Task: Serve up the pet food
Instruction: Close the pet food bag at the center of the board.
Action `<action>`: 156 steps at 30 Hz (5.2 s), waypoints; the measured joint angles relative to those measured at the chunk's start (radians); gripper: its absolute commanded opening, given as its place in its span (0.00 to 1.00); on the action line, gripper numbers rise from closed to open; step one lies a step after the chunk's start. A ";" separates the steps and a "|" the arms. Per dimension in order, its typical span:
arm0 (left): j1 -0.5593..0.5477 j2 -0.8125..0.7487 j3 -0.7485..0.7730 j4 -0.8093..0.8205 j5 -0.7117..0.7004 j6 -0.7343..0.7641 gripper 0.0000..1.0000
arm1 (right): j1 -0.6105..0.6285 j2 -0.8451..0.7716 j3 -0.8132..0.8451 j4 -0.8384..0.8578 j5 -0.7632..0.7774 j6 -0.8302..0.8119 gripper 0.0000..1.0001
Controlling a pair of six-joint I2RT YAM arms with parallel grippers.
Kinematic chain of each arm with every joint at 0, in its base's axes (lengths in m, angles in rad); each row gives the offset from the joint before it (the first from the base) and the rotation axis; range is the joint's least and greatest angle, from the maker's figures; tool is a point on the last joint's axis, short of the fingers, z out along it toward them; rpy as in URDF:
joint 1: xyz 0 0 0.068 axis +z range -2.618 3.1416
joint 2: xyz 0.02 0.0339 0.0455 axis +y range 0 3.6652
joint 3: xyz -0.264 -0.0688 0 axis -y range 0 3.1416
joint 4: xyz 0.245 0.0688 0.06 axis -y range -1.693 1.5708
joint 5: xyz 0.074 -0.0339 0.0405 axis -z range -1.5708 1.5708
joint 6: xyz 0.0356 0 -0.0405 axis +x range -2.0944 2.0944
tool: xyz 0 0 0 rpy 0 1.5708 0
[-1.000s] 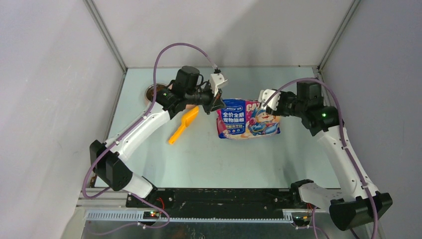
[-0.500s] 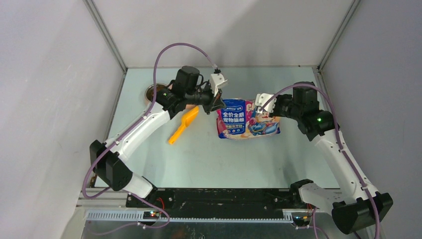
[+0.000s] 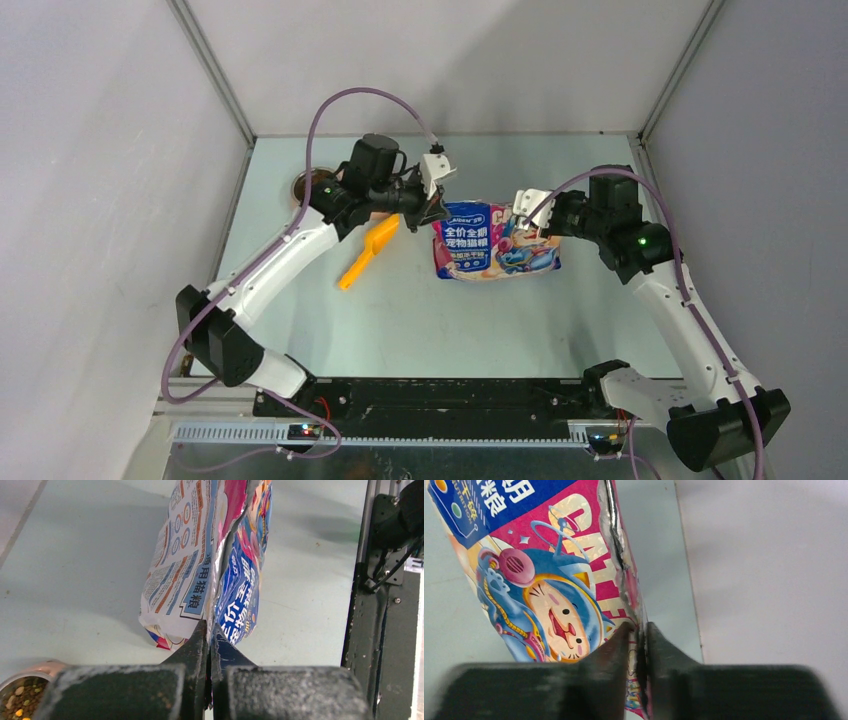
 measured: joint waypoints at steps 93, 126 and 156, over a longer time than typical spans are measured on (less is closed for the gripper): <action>-0.080 0.099 0.219 -0.194 0.079 0.169 0.04 | 0.098 0.147 0.103 0.021 -0.354 0.489 0.00; -0.018 0.170 0.310 -0.322 0.282 0.134 0.00 | 0.154 0.335 0.317 -0.152 -0.537 0.467 0.30; -0.016 0.102 0.253 -0.399 0.098 0.274 0.53 | 0.163 0.373 0.363 -0.180 -0.452 0.522 0.00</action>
